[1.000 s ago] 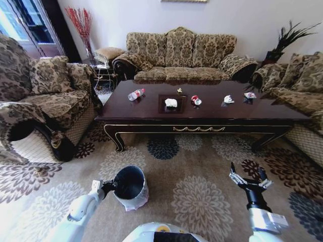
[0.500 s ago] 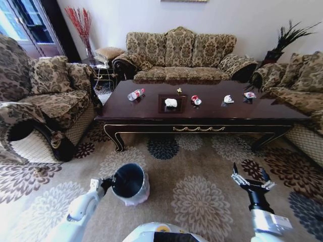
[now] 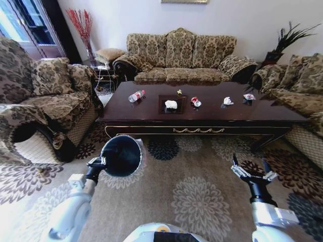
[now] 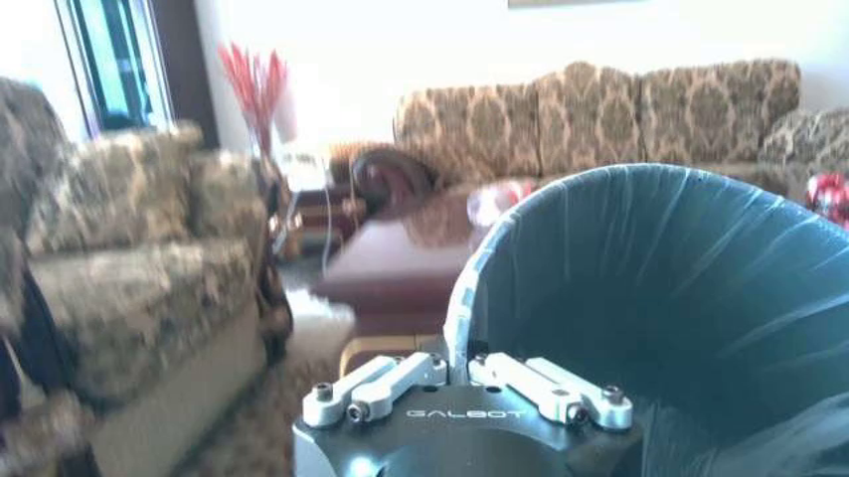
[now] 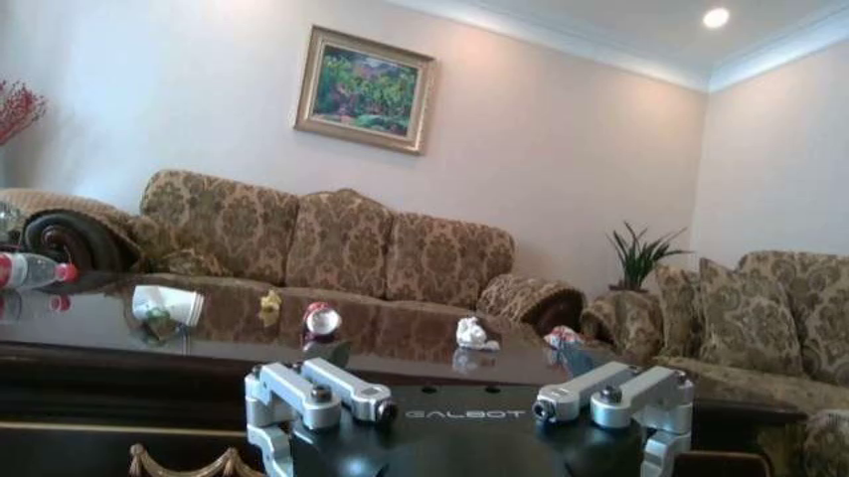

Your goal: Move to the front of the table and place the trash on the table into the trash bin.

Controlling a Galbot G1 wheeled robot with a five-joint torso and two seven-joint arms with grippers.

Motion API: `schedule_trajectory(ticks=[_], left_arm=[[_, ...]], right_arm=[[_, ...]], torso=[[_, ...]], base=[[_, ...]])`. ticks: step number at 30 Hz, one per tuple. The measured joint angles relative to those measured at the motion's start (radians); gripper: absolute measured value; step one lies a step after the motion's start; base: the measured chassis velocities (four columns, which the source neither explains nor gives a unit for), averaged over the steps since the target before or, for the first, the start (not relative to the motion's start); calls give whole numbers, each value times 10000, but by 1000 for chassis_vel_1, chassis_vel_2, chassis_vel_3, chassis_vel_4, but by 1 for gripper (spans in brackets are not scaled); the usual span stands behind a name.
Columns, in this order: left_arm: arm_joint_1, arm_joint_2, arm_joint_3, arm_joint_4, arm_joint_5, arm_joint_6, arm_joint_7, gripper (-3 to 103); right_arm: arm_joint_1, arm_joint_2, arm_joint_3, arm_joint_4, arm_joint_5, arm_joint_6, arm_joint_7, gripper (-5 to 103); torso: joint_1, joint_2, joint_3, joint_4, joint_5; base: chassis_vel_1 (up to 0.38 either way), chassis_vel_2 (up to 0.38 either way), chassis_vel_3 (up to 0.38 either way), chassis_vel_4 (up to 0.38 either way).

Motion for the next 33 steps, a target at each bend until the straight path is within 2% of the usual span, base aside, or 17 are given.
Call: schedule_trajectory(ticks=[4,9,15,21,24,30,33], left_arm=[[149,-32,-743,-849,-407,205,-45,3],[272,-49,-1217,-1206,-639,252,-111,3],[411,-188,-1126,-1205,-522,188,-67,3],[664,-535,-734,-1166,-215,110,522,3],[766,-678,-678,-875,153,287,1013,3],[750,-716,-677,-413,243,294,1096,3],[783,-744,-692,-173,193,12,1095,3]], right_arm=[[-16,-103,-10,251,107,-204,4,100],[34,-125,-171,394,96,-281,89,100],[44,-175,-234,603,62,-344,131,100],[172,-412,-218,954,87,-675,245,100],[362,-646,-332,1135,146,-1039,286,100],[600,-903,-378,1079,302,-1320,291,100],[645,-985,-370,1000,392,-1365,338,100]], torso=[[64,208,144,1,-3],[136,415,277,0,0],[203,600,401,1,-4],[291,863,573,0,-3],[351,1049,696,0,-3],[430,1245,819,0,-2],[482,1401,920,1,-2]], base=[[0,0,0,0],[0,0,0,0],[0,0,0,0],[0,0,0,0],[0,0,0,0],[0,0,0,0],[0,0,0,0]])
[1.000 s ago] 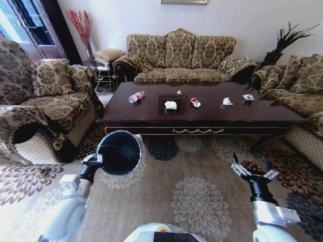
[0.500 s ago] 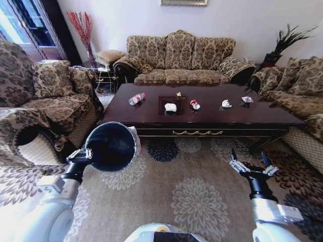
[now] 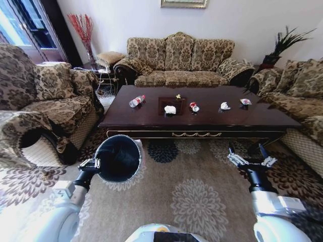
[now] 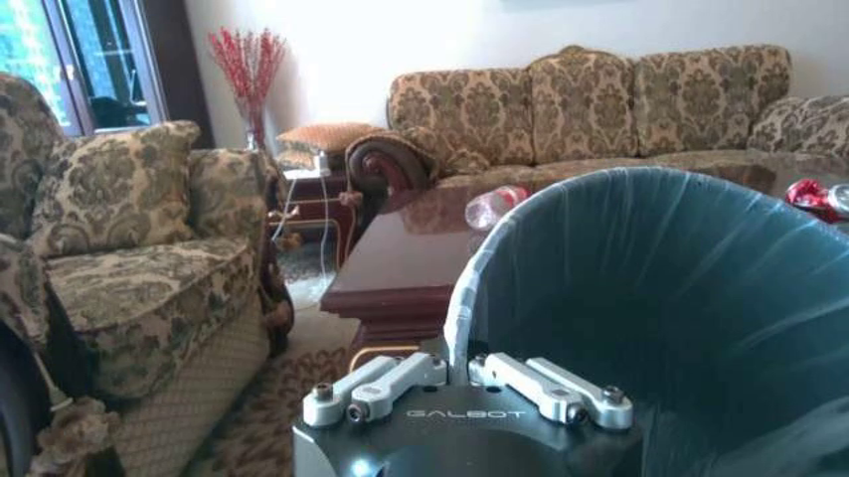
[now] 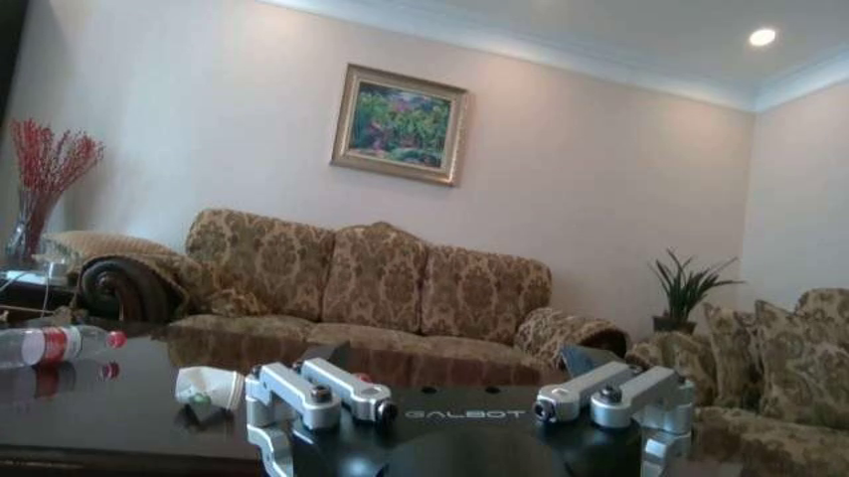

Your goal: Move to the front of the table and place the trash on the table into the trash bin.

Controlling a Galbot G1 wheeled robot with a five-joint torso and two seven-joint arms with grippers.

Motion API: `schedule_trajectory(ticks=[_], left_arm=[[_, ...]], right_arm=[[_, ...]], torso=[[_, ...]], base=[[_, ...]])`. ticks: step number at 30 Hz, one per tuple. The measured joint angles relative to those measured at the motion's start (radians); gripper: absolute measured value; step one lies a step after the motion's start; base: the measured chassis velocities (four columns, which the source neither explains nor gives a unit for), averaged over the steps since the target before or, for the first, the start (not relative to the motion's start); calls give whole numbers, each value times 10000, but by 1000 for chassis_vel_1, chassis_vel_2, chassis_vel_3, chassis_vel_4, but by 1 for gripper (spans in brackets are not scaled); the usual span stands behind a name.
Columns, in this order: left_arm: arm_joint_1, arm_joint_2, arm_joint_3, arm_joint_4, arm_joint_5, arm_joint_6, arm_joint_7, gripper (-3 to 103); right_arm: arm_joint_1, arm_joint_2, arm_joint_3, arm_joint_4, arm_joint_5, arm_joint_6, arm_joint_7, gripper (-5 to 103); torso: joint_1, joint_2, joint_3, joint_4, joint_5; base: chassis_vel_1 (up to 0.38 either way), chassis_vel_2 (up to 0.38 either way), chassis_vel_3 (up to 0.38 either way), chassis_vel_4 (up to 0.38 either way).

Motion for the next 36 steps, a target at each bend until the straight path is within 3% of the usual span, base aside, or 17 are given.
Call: schedule_trajectory(ticks=[4,13,16,21,36], left_arm=[[17,-78,3,-22,-5,-264,-64,3],[-31,-205,-76,-326,-65,-297,-102,3],[-343,-128,90,-269,-285,-133,-416,3],[-403,-91,136,-348,-328,22,-342,3],[-369,-359,109,-309,-177,-98,-165,3]], right_arm=[[-141,85,21,68,2,14,33,100],[-110,81,93,201,109,38,93,100],[427,-142,-21,-7,140,-361,127,100],[633,-227,-15,-49,313,-733,74,100],[697,-354,34,-335,381,-646,-77,100]], torso=[[56,168,111,-1,0],[176,488,310,-1,1],[241,652,411,0,2],[333,862,530,0,0],[558,1461,898,0,1]], base=[[0,0,0,0],[0,0,0,0],[0,0,0,0],[0,0,0,0],[0,0,0,0]])
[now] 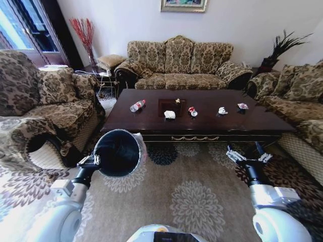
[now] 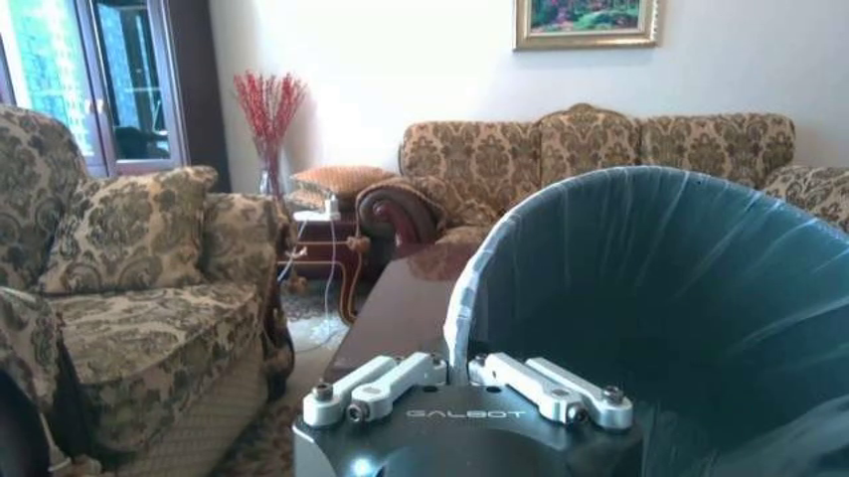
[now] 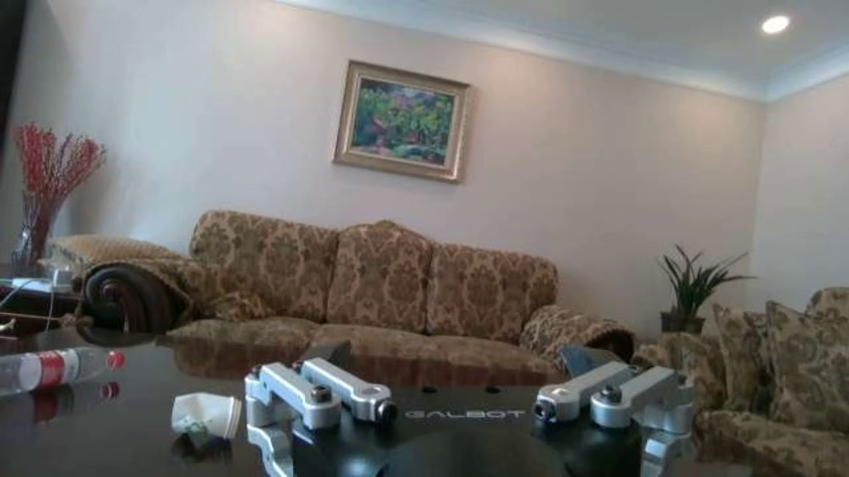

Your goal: Move to the front of the table and place the trash on the table into the trash bin.

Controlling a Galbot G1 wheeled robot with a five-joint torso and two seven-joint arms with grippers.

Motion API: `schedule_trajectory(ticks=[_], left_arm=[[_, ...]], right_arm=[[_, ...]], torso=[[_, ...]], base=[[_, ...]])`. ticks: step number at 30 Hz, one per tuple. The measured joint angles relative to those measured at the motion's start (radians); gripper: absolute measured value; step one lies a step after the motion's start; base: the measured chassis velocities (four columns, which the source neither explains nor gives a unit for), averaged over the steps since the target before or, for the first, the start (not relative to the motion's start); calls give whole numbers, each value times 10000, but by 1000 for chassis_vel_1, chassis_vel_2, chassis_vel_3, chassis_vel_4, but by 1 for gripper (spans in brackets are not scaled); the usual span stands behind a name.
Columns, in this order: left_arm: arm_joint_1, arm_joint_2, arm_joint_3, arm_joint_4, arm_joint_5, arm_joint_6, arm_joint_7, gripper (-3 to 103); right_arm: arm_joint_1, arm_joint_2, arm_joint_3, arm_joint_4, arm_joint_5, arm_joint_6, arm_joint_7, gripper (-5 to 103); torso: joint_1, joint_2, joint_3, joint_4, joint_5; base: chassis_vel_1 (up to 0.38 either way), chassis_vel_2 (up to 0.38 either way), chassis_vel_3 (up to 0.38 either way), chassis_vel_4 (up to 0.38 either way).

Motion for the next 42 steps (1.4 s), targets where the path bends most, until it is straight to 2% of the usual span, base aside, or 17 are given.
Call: schedule_trajectory(ticks=[17,24,30,32,33,36,42], left_arm=[[15,24,-19,149,40,-81,-35,3],[3,-27,52,269,97,-159,-27,3],[-50,65,52,296,83,-159,-19,3],[-75,100,50,306,79,-159,-16,3],[-75,100,50,306,79,-159,-16,3],[-80,105,40,310,75,-159,-5,3],[-65,107,23,315,72,-167,1,3]], right_arm=[[-58,194,-96,-93,-316,-33,-151,100],[-104,165,-240,-287,-246,445,-166,100],[-84,197,-318,-293,-134,577,-128,101],[-89,201,-275,-294,-97,561,-149,82],[-89,201,-275,-294,-97,561,-149,82],[-103,232,-260,-308,-94,566,-153,68],[-125,292,-265,-312,-102,567,-166,59]], torso=[[285,711,432,-1,-1],[427,1049,628,-1,-1],[514,1258,745,-1,-1],[569,1377,814,-1,-1],[569,1377,814,-1,-1],[634,1545,915,-1,-1],[744,1815,1076,-1,-1]], base=[[0,0,0,0],[0,0,0,0],[0,0,0,0],[0,0,0,0],[0,0,0,0],[0,0,0,0],[0,0,0,0]])
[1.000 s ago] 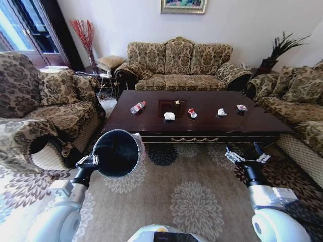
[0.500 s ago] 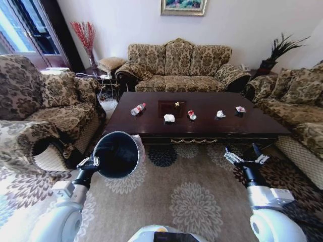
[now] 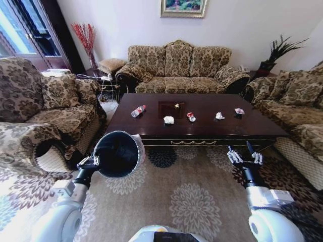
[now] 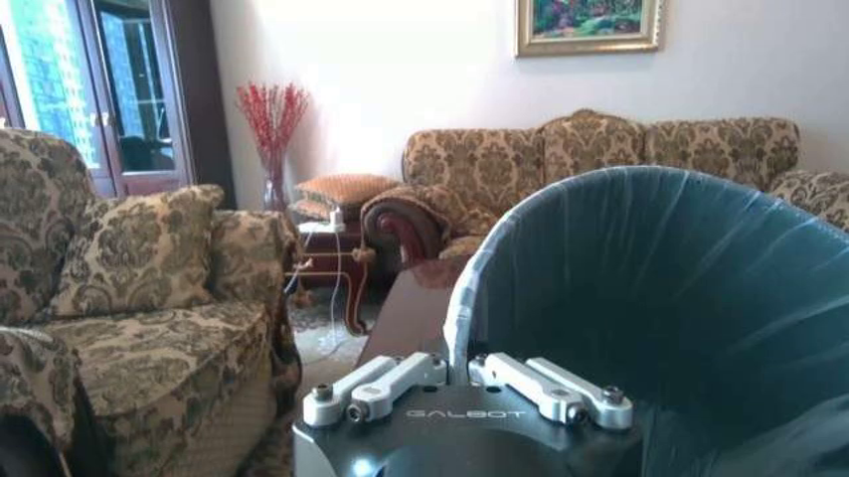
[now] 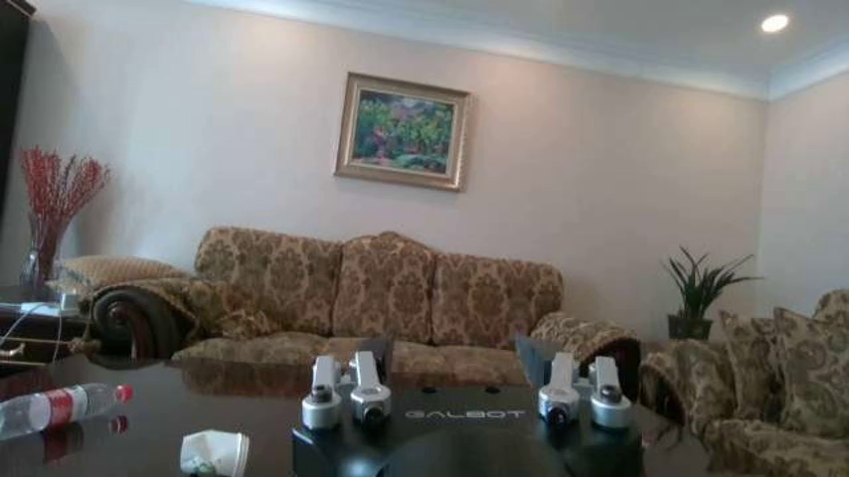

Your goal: Move to the front of the table and place the trash on the table into the trash bin.

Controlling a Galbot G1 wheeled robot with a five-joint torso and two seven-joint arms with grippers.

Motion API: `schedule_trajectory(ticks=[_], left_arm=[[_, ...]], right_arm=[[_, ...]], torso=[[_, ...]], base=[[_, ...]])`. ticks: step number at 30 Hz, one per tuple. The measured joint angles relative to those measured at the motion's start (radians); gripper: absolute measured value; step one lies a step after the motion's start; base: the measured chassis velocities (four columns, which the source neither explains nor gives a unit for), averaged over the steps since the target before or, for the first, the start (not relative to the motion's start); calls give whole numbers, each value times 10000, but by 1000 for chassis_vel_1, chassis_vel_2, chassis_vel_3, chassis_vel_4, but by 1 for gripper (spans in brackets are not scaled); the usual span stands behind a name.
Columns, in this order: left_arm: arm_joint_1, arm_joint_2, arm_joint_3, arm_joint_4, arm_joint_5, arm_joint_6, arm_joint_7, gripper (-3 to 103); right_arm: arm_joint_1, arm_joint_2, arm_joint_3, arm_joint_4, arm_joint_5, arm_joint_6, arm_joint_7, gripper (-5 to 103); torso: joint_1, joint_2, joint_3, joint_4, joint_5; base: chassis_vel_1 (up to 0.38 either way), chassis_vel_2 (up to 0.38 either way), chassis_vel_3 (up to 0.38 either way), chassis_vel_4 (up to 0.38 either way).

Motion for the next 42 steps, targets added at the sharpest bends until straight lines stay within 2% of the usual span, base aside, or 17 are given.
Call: schedule_trajectory(ticks=[9,12,14,16,17,20,22,23,32,33,35,36,38,41,42], left_arm=[[28,-12,-26,0,-2,-28,12,3],[44,-26,-37,1,-3,-51,17,3],[46,-29,-38,1,-4,-57,18,3],[47,-39,-40,-1,-5,-64,20,3],[47,-39,-40,-1,-5,-64,20,3],[51,-49,-41,-21,-5,-69,24,3],[51,-51,-41,-29,-5,-69,24,3],[57,-55,-41,-52,-4,-71,25,3],[70,-59,-41,-130,-2,-71,27,3],[74,-59,-41,-140,-2,-71,26,3],[77,-66,-42,-147,-2,-71,26,3],[81,-77,-41,-156,-2,-71,26,3],[84,-84,-42,-157,0,-71,26,3],[102,-93,-41,-162,3,-71,27,3],[102,-92,-41,-164,3,-71,26,3]], right_arm=[[-12,24,-16,22,-26,0,-21,60],[-24,38,-33,53,-40,0,-24,68],[-29,39,-35,62,-43,0,-24,68],[-40,35,-39,76,-48,0,-24,77],[-40,35,-39,76,-48,0,-24,77],[-70,26,-32,112,-50,9,-19,92],[-76,26,-30,118,-50,9,-17,92],[-87,28,-27,132,-50,11,-1,99],[-106,33,-16,163,-50,44,25,100],[-119,35,-16,183,-50,43,18,103],[-129,47,-14,200,-53,13,10,103],[-137,53,-14,205,-53,-20,-14,85],[-142,54,-14,205,-53,-26,-36,85],[-154,60,-40,216,-53,-49,-50,73],[-152,64,-44,221,-53,-49,-42,73]], torso=[[141,338,195,0,0],[228,529,302,0,0],[246,573,326,0,0],[298,685,383,0,0],[298,685,383,0,0],[381,877,495,0,0],[394,908,515,0,0],[427,993,565,0,0],[573,1325,752,0,0],[608,1409,801,0,0],[644,1499,852,0,0],[681,1582,898,0,0],[707,1636,927,0,0],[786,1810,1026,0,0],[810,1864,1055,0,0]], base=[[0,0,0,0],[0,0,0,0],[0,0,0,0],[0,0,0,0],[0,0,0,0],[0,0,0,0],[0,0,0,0],[0,0,0,0],[0,0,0,0],[0,0,0,0],[0,0,0,0],[0,0,0,0],[0,0,0,0],[0,0,0,0],[0,0,0,0]])
